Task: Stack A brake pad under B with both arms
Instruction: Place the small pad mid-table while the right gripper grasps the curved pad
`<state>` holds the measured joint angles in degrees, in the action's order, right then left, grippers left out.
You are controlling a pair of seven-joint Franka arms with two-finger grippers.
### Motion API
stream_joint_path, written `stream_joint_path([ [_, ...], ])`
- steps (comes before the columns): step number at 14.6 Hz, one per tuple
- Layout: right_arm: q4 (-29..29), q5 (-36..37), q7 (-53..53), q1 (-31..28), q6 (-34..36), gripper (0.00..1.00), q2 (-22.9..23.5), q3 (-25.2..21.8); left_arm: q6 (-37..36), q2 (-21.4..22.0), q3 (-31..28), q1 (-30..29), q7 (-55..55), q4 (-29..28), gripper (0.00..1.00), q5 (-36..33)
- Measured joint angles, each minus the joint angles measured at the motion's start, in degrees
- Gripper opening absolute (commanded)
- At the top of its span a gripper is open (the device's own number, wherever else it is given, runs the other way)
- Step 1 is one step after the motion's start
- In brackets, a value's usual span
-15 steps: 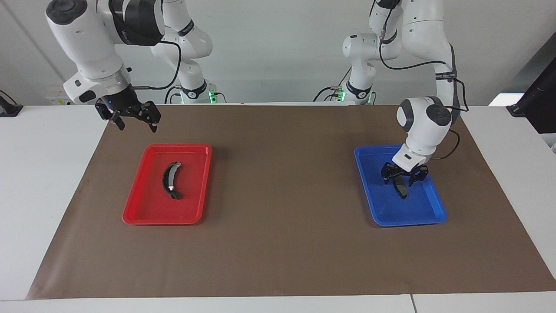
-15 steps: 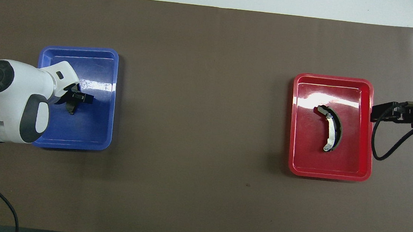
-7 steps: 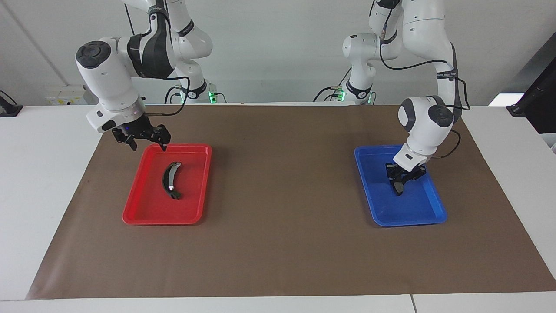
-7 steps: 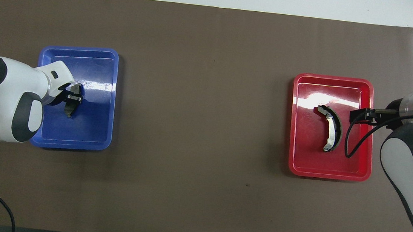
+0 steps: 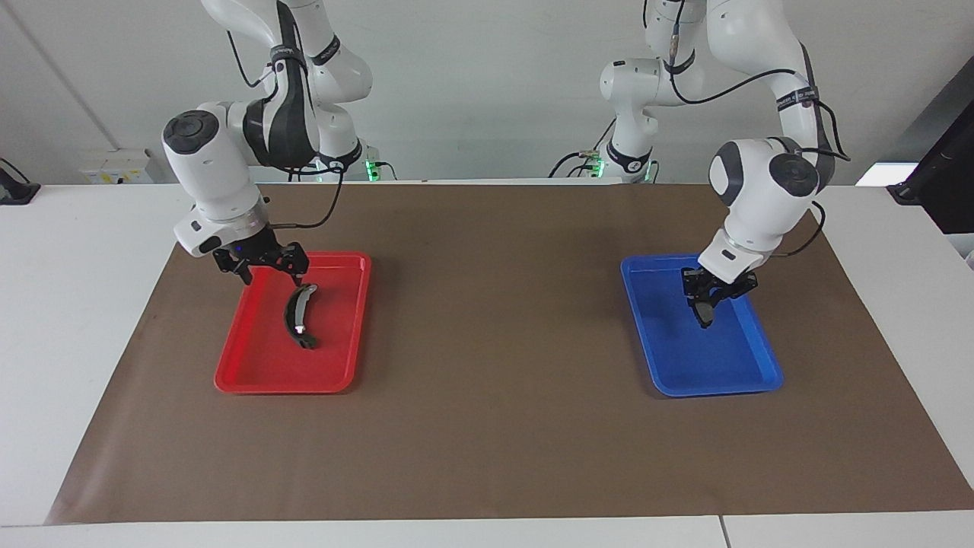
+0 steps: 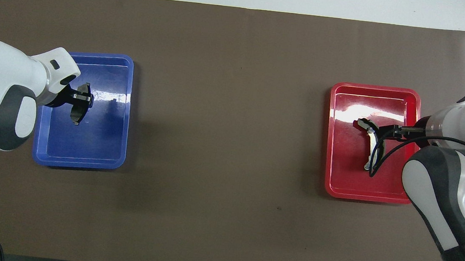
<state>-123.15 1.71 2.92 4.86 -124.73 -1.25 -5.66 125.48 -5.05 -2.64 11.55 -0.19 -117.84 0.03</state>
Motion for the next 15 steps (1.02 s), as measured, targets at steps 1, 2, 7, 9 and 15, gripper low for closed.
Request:
stream_joint_path([
  [1,-1.16,0.0,-0.12,0.0,-2.06,0.99,0.34,0.0,0.64,-0.09,0.2,3.15,-4.83,0.17,0.11,0.0],
  [2,-2.49,0.0,-0.79,-0.04,-4.28,0.99,0.76,0.0,1.77,-0.36,0.4,6.53,-9.68,0.17,0.11,0.0],
  [7,-7.82,-0.16,-6.03,-1.07,-14.57,0.99,4.36,-0.03,10.52,-5.78,0.86,21.0,-27.52,0.66,0.16,-0.01],
  [9,-8.0,-0.58,-6.89,-1.07,-16.62,0.99,6.57,-0.02,11.49,-10.13,0.82,24.64,-30.7,3.54,0.16,-0.01],
  [15,-8.18,-3.61,-12.96,-0.84,-17.9,0.72,9.55,-0.01,12.35,-18.52,0.76,28.81,-33.42,9.28,0.64,-0.01],
])
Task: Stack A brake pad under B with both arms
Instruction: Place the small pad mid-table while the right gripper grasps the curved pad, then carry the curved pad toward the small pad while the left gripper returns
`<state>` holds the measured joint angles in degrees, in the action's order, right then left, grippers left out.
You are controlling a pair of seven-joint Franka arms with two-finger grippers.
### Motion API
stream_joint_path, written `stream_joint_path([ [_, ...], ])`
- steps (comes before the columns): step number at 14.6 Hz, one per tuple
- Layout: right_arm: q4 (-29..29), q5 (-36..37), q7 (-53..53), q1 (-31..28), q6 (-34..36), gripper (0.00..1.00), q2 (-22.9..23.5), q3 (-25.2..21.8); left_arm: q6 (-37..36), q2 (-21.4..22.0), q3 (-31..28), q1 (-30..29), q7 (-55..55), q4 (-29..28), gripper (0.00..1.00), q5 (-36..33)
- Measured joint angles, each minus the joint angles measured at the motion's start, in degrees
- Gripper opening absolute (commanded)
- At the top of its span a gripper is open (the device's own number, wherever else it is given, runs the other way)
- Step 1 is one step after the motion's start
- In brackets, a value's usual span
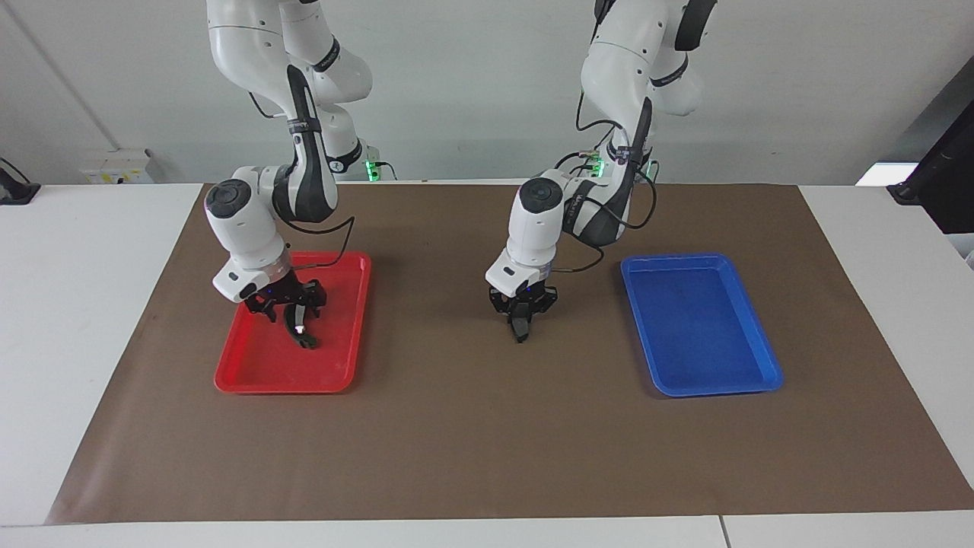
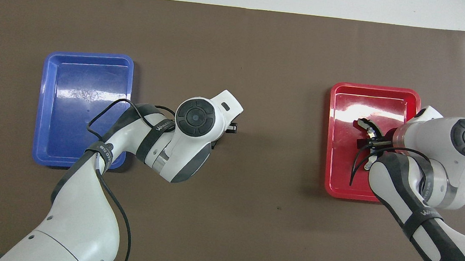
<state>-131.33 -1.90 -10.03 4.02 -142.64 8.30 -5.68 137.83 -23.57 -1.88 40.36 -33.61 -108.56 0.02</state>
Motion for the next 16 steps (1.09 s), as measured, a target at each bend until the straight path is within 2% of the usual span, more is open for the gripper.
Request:
stream_joint_path([
  [1,0.0,0.0,-0.6,0.0,0.13,0.67,0.0,0.0,0.0,0.0,-0.07,0.0,0.0,0.11,0.84,0.0],
  [2,0.01,0.0,-0.86,0.01,0.68,0.63,0.0,0.0,-0.01,0.0,-0.15,0.0,0.0,0.18,0.98,0.0],
  [3,0.02,-0.01,-0.95,0.01,1.52,0.47,-0.02,0.0,-0.02,0.02,-0.24,0.0,0.0,0.2,0.98,0.0],
  [4,0.03,-0.01,-1.04,0.02,2.28,0.14,-0.07,0.0,-0.07,0.14,-0.36,-0.03,0.0,0.22,0.98,0.0],
  [5,0.04,0.0,-1.1,0.02,2.68,0.0,-0.12,0.0,-0.19,0.46,-0.56,-0.15,0.01,0.25,0.98,0.0],
  [8,0.31,-0.02,-1.1,0.04,3.17,0.0,-0.17,0.0,-2.78,4.12,-1.51,-2.81,0.22,-0.07,0.98,0.0],
  [10,1.86,-0.02,-1.1,0.06,5.6,0.0,-0.23,0.0,-8.72,8.75,-1.78,-7.08,3.06,-0.68,0.98,-0.03],
  [14,10.13,-0.18,4.59,0.97,16.96,0.0,-1.32,0.31,-19.79,17.5,-2.08,-17.2,17.42,-1.64,0.98,-0.06],
  [16,14.63,-0.19,11.48,4.69,22.03,0.0,-1.67,0.69,-22.69,20.18,-2.17,-21.91,23.54,-1.81,0.98,-0.06],
])
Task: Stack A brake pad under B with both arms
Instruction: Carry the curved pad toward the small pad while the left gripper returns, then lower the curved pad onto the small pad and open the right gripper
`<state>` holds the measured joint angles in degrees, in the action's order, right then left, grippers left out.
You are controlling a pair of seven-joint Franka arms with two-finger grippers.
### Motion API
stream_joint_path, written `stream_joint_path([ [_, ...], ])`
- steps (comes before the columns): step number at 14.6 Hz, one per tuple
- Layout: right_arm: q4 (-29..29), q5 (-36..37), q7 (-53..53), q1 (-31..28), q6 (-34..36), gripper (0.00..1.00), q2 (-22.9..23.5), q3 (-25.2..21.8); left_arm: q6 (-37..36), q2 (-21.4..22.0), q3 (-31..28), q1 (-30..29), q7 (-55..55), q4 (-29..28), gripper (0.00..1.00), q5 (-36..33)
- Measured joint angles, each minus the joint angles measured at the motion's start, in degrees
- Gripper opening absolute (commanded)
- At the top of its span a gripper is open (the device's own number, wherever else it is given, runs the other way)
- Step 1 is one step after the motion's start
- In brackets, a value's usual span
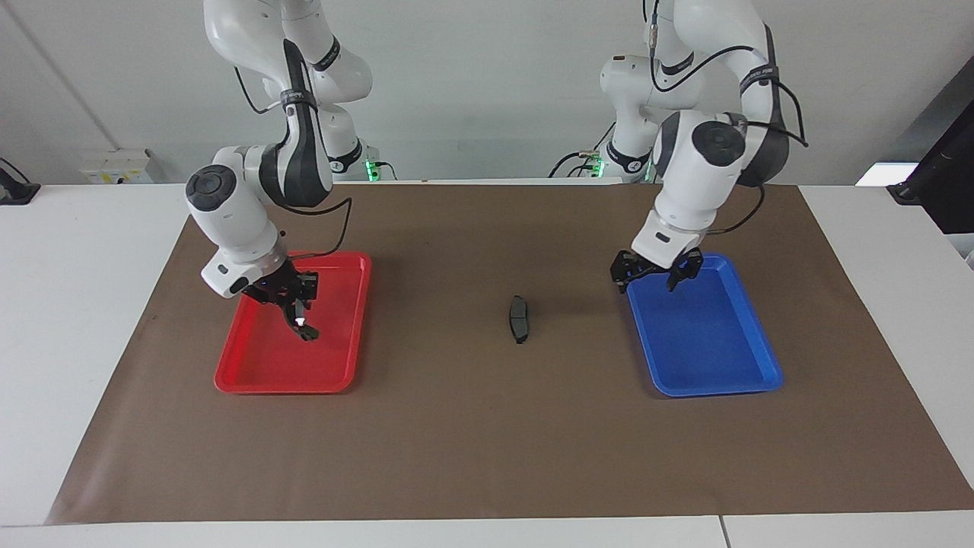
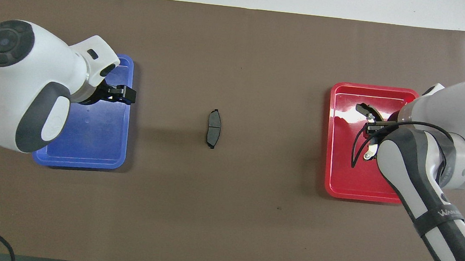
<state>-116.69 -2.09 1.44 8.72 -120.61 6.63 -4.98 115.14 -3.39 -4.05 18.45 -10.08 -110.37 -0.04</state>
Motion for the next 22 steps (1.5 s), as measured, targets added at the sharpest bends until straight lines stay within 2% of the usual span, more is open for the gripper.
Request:
stream_joint_path([
  [3,3.35,0.0,9.77,7.48,2.42,0.0,0.24,0.49,-4.05,3.42,-0.08,-6.82,5.36,0.68,0.98,0.0],
  [7,5.68,0.0,19.08,16.15,2.29,0.0,2.52,0.69,-14.04,4.91,-0.14,-12.31,13.58,6.96,0.98,0.02],
  [10,11.62,0.0,25.51,21.23,2.41,0.0,7.62,0.69,-18.97,4.89,-0.08,-13.05,15.19,11.0,0.99,0.02],
  [14,21.08,0.0,32.24,26.34,2.63,0.0,16.6,0.7,-22.89,4.89,0.03,-13.06,15.28,12.79,0.99,0.02],
  [18,26.06,0.0,36.8,29.12,1.59,0.0,21.92,0.72,-23.79,4.89,0.03,-13.09,15.33,12.79,0.99,0.02],
  [22,27.15,0.0,38.43,30.33,-0.93,0.0,24.56,1.49,-23.79,4.89,0.03,-13.18,15.33,12.79,0.99,0.02],
])
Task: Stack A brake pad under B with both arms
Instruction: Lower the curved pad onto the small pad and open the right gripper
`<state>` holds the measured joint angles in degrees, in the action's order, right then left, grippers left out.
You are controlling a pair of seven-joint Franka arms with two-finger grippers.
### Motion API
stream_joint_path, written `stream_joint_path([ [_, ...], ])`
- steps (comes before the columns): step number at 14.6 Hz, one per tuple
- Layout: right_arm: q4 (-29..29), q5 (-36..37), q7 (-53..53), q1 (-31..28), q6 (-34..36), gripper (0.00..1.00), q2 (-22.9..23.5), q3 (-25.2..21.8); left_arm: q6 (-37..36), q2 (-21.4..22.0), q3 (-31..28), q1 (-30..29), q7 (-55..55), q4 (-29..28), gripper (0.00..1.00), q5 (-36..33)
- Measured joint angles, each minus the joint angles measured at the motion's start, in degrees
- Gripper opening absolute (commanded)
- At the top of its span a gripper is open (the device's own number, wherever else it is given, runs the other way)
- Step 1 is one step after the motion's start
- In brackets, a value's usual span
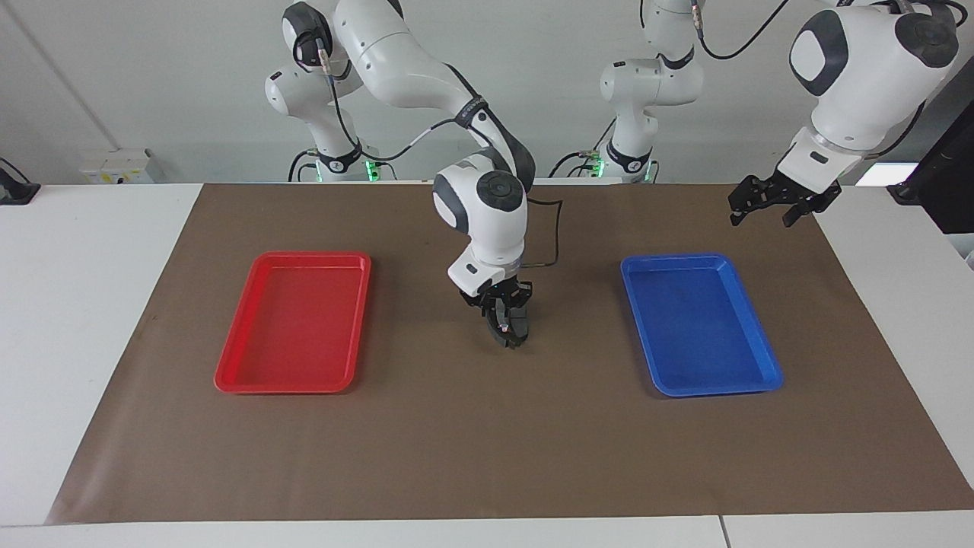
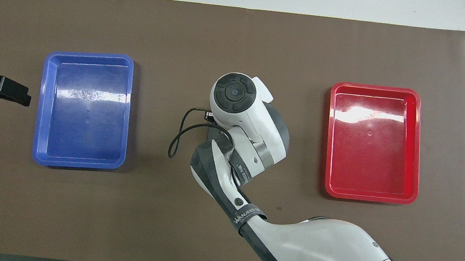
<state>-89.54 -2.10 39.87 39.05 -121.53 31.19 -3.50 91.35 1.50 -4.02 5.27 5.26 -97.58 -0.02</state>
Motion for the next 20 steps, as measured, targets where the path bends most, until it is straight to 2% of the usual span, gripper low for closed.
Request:
stream_joint_path([
  [4,0.39,0.0,1.0,1.38,-1.47,0.0,1.58,0.04,0.0,0.0,0.0,-0.04,0.0,0.0,0.99,0.0],
  [20,0.06,0.0,1.0,2.1,-2.06,0.0,2.63,-0.1,0.0,0.0,0.0,-0.08,0.0,0.0,0.99,0.0],
])
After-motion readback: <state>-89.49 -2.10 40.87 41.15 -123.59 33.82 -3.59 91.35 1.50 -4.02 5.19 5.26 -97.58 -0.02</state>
